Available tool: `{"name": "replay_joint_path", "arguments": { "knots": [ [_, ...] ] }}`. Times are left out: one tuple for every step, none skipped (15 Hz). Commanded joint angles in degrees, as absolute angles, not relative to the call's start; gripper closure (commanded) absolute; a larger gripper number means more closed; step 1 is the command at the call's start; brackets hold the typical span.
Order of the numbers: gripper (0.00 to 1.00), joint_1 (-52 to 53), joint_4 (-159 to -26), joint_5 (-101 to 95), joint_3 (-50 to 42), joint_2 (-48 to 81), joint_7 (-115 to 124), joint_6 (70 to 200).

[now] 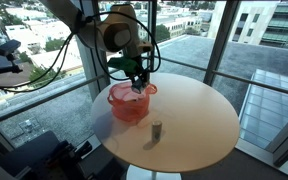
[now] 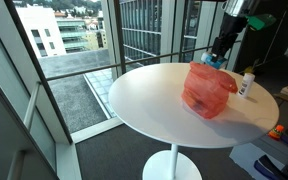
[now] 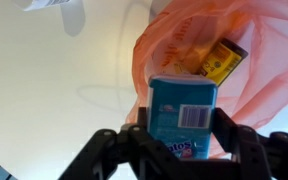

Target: Pick up the mentos container from the orange plastic and put it on the table

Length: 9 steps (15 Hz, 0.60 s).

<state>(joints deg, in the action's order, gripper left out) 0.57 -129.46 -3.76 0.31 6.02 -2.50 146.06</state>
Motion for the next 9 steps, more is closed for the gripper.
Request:
{"name": "replay_joint_path", "arguments": {
  "knots": [
    [0.60,-1.30,-131.19,-2.38,-0.74,3.04,-5.45,145.85],
    [0.60,-1.84,-131.16,-2.40,-1.20,3.12,-5.70,145.87],
    [0.60,-2.39,-131.12,-2.29,-1.66,3.30,-5.99,145.91],
    [0.60,-2.96,-131.04,-2.30,-2.13,3.60,-6.24,145.89],
    [0.60,-3.45,-131.04,-2.22,-2.56,3.91,-6.52,146.00],
    [0.60,-4.00,-131.01,-2.16,-3.07,4.23,-6.85,145.94],
    [0.60,-4.53,-131.06,-2.07,-3.51,4.48,-7.27,145.91],
    [0.60,-5.03,-131.11,-2.11,-3.99,4.76,-7.58,145.74],
    [0.60,-5.50,-131.26,-1.82,-4.36,5.09,-8.07,145.76]
  ]
}}
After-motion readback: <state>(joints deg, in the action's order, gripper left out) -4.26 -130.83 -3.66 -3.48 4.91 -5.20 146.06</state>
